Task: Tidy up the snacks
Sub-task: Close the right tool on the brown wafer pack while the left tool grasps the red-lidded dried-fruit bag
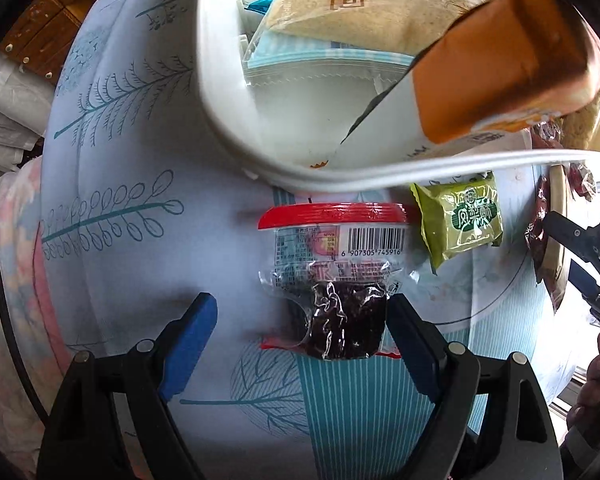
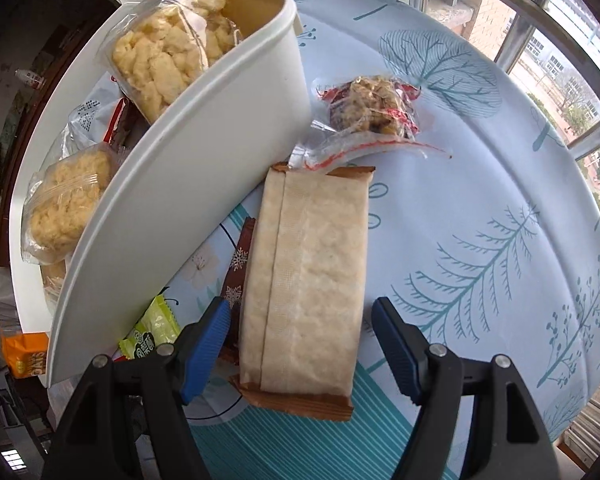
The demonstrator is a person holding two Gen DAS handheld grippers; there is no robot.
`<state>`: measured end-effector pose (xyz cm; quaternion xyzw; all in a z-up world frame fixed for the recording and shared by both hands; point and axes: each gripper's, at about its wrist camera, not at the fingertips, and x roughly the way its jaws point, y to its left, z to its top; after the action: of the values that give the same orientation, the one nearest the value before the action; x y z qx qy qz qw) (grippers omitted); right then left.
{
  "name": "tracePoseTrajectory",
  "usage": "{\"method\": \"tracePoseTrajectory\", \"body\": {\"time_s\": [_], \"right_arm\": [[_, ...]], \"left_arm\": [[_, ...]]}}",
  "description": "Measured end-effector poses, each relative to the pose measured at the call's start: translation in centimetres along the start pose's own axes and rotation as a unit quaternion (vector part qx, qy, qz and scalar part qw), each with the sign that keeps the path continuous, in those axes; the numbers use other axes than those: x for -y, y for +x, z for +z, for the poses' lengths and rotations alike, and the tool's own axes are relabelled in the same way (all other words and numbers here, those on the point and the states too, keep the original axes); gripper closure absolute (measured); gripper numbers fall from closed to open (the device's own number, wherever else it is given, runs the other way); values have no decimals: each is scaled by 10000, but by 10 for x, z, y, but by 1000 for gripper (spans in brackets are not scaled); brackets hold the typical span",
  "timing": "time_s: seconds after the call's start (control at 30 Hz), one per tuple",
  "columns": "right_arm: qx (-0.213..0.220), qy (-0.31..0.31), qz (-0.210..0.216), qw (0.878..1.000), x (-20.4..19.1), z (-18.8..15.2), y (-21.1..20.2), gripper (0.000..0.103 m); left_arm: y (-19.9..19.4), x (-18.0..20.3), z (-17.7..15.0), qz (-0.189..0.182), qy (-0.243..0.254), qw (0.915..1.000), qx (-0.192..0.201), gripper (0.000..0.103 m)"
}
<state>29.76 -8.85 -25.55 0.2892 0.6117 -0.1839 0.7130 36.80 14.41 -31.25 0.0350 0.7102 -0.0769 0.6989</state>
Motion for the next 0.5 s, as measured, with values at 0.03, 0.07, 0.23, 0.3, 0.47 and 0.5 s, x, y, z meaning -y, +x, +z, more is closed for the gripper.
{"method": "tracePoseTrajectory", "body": {"time_s": [0.03, 0.07, 0.23, 0.3, 0.47, 0.5], "right_arm": [[8, -35, -66, 10000, -3, 0, 0, 30], [20, -70, -129, 9999, -7, 1, 1, 31], [123, -126, -157, 9997, -20, 3, 2, 43], [123, -123, -148, 9997, -24, 5, 2, 43], [112, -87, -59, 9999, -17, 6, 2, 47], [96, -99, -71, 9999, -15, 6, 2, 47]], "left_arm": [[1, -1, 1, -5, -12, 10000, 5, 18], [2, -2, 1, -10, -35, 10000, 8, 18], [5, -7, 1, -96, -124, 9999, -13, 20], [9, -11, -2, -208, -190, 9996, -58, 23], [12, -13, -6, -223, -162, 9996, -87, 32], [11, -12, -8, -222, -162, 9996, -84, 34]]}}
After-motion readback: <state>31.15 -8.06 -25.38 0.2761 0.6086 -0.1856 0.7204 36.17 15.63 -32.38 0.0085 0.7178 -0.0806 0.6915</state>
